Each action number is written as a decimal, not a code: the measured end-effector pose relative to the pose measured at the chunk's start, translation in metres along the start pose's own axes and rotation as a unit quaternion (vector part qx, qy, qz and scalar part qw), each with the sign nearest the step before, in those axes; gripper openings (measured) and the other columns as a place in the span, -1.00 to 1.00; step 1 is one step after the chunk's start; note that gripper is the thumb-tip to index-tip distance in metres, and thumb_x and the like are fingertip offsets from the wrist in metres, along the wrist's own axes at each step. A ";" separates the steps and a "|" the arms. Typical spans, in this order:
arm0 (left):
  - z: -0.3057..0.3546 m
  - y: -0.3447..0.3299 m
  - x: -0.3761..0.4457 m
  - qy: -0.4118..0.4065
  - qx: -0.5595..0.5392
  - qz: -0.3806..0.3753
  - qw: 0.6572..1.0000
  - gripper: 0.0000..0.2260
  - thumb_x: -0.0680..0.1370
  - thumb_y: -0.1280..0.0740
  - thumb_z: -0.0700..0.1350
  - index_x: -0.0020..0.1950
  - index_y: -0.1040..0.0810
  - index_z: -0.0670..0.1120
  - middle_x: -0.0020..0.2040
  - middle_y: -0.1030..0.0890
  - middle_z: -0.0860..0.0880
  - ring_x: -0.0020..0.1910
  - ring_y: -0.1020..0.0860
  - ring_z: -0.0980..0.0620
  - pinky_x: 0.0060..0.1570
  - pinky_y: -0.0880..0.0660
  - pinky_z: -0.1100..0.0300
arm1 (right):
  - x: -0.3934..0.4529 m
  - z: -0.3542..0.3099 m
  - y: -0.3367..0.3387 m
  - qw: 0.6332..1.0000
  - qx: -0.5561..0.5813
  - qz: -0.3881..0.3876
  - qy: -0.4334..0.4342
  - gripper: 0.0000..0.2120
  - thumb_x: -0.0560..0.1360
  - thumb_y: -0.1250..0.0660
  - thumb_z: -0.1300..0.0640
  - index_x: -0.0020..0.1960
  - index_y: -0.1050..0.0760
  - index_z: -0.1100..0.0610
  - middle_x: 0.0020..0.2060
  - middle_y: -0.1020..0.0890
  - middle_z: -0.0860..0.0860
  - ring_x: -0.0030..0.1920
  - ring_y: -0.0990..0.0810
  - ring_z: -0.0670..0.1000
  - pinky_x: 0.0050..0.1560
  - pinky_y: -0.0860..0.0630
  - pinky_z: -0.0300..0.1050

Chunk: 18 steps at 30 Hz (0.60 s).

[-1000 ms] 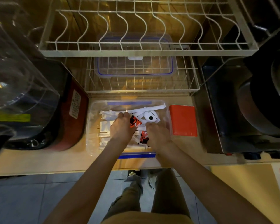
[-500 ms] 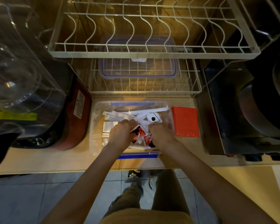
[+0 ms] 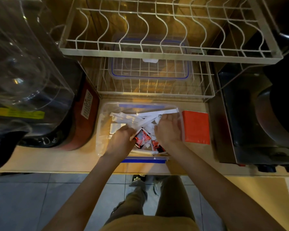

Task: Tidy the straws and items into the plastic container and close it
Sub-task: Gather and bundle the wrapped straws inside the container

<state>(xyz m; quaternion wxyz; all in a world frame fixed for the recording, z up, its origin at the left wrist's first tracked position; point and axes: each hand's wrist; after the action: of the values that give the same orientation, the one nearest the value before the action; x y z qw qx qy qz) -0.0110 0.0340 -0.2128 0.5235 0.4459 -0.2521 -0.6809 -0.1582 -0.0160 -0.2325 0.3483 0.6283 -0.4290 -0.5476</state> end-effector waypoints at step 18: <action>-0.035 0.005 0.026 0.029 0.128 -0.013 0.991 -0.56 0.43 -0.22 -0.42 0.26 -0.45 -0.13 0.25 -0.52 -0.18 0.25 -0.47 -0.13 0.18 -0.47 0.06 | -0.012 0.004 0.018 0.998 -0.016 0.004 0.060 -0.53 0.55 -0.19 0.14 0.38 -0.21 0.32 0.29 -0.39 0.29 0.33 -0.32 0.23 0.33 -0.31 0.03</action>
<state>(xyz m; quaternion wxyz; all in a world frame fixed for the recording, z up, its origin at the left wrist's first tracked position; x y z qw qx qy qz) 0.0210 0.0127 -0.2342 0.4608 0.5321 -0.3159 -0.6362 -0.1655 -0.0120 -0.2117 0.3855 0.6526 -0.4016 -0.5141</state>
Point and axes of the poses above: each hand's wrist, its own x-axis towards the middle knuckle, its own y-axis out of the back of the hand, z = x × y
